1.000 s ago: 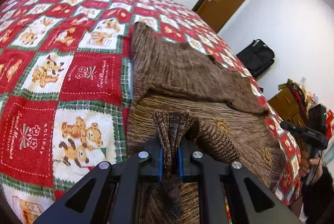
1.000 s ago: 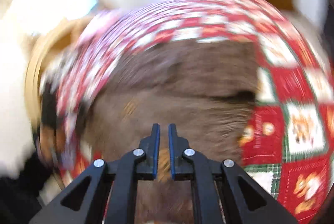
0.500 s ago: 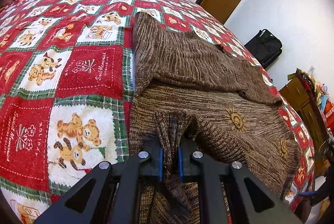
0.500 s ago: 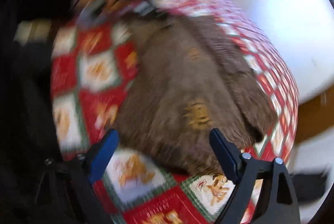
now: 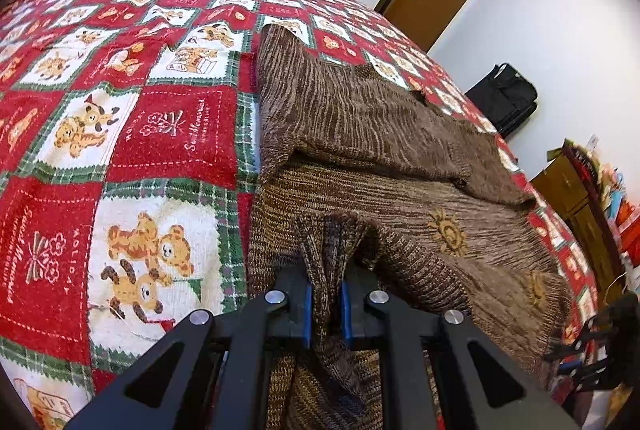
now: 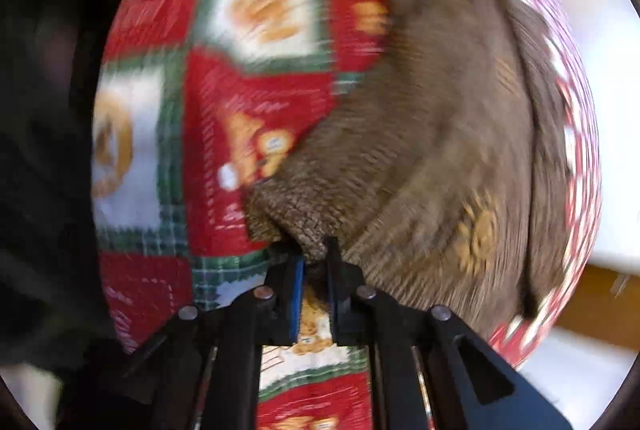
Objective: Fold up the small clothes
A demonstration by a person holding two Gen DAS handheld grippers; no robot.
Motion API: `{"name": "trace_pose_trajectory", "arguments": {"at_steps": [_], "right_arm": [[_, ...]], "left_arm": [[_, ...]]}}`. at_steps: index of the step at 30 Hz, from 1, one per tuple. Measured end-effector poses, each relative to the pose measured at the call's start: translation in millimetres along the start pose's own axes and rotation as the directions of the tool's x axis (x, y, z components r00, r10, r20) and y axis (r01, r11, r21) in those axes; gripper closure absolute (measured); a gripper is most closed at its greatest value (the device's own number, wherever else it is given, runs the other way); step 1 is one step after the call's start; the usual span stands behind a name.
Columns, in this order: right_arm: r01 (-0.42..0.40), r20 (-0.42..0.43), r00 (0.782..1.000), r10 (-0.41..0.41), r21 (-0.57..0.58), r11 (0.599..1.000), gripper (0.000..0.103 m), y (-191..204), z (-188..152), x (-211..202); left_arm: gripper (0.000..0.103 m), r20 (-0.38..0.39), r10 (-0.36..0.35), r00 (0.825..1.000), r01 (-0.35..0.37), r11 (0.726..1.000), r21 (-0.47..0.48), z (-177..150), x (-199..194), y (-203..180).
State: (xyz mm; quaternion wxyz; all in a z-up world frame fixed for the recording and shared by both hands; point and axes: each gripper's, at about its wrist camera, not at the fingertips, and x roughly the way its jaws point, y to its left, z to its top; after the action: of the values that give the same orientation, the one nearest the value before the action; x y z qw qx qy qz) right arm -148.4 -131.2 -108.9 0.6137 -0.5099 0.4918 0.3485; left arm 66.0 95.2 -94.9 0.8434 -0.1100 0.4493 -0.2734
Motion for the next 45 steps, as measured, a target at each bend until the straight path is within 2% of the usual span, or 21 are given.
{"name": "trace_pose_trajectory", "arguments": {"at_steps": [2,5,8,9,11,13,15,17,20,21,22,24,26,29,33,35,36,38,40,42,45], "right_arm": [[-0.051,0.113,0.993,0.028,0.206,0.977,0.092,-26,-8,-20],[-0.173,0.322,0.947,0.006,0.492,0.853,0.092,-82,-30,-50],[-0.354,0.487,0.871,-0.059,0.707,0.612,0.092,-149,-66,-53],[-0.416,0.521,0.848,-0.098,0.768,0.487,0.092,-172,-85,-43],[-0.472,0.531,0.835,-0.141,0.824,0.314,0.092,-192,-100,-25],[-0.498,0.516,0.84,-0.168,0.856,0.142,0.092,-205,-123,8],[-0.497,0.499,0.851,-0.165,0.866,0.053,0.093,-204,-132,37],[-0.507,0.505,0.85,-0.151,0.862,0.029,0.093,-202,-138,44],[-0.544,0.537,0.826,-0.171,0.839,0.003,0.087,-191,-145,41],[-0.561,0.553,0.817,-0.166,0.828,-0.002,0.079,-192,-146,40],[-0.583,0.575,0.804,-0.155,0.812,-0.01,0.064,-198,-153,37],[-0.619,0.61,0.777,-0.157,0.785,-0.012,0.046,-201,-154,37],[-0.6,0.595,0.788,-0.159,0.8,0.02,0.041,-197,-144,31],[-0.525,0.536,0.834,-0.134,0.844,0.113,0.04,-206,-121,35],[-0.439,0.469,0.873,-0.136,0.876,0.202,0.041,-207,-103,39],[-0.384,0.423,0.895,-0.142,0.892,0.238,0.056,-205,-98,40],[-0.339,0.382,0.911,-0.153,0.907,0.248,0.086,-204,-96,40],[-0.305,0.346,0.925,-0.156,0.923,0.235,0.091,-204,-97,43],[-0.313,0.35,0.919,-0.184,0.928,0.202,0.091,-202,-104,39],[-0.306,0.346,0.912,-0.221,0.932,0.197,0.091,-198,-106,31],[-0.309,0.355,0.895,-0.27,0.93,0.198,0.091,-194,-105,15]], "left_arm": [[0.093,0.003,-0.025,1.0,0.025,1.0,0.001,1,-6,-1],[0.093,0.029,-0.061,0.998,0.061,0.998,0.014,10,-19,-4],[0.093,0.035,-0.057,0.998,0.057,0.998,-0.009,20,-18,-1],[0.093,0.03,-0.038,0.999,0.038,0.999,-0.014,22,-14,1],[0.093,0.008,-0.004,1.0,0.004,0.999,-0.033,24,-2,6],[0.093,-0.019,0.003,1.0,-0.004,0.998,-0.056,22,8,10],[0.093,-0.016,0.005,1.0,-0.005,0.999,-0.049,20,10,10],[0.093,-0.014,0.001,1.0,-0.001,0.999,-0.033,20,9,10],[0.093,-0.019,0.006,1.0,-0.006,1.0,0.0,21,10,7],[0.092,-0.019,0.004,1.0,-0.004,1.0,0.011,21,10,6],[0.092,-0.019,0.0,1.0,0.0,1.0,0.019,22,11,5],[0.092,-0.015,-0.004,1.0,0.005,1.0,0.019,23,13,4],[0.091,-0.017,-0.019,1.0,0.019,1.0,0.01,23,14,4],[0.089,-0.024,-0.034,0.999,0.034,0.999,0.008,24,14,5],[0.088,-0.03,-0.046,0.998,0.047,0.999,0.015,26,14,7],[0.088,-0.031,-0.069,0.997,0.069,0.998,-0.006,26,15,10],[0.088,-0.025,-0.08,0.996,0.079,0.997,-0.017,26,15,11],[0.089,0.001,-0.087,0.996,0.087,0.996,-0.024,25,12,11],[0.093,0.041,-0.063,0.997,0.063,0.998,0.014,23,6,4],[0.094,0.061,-0.021,0.998,0.017,0.998,0.063,21,1,-5],[0.094,0.079,-0.023,0.997,0.016,0.996,0.086,21,-9,-14]]}}
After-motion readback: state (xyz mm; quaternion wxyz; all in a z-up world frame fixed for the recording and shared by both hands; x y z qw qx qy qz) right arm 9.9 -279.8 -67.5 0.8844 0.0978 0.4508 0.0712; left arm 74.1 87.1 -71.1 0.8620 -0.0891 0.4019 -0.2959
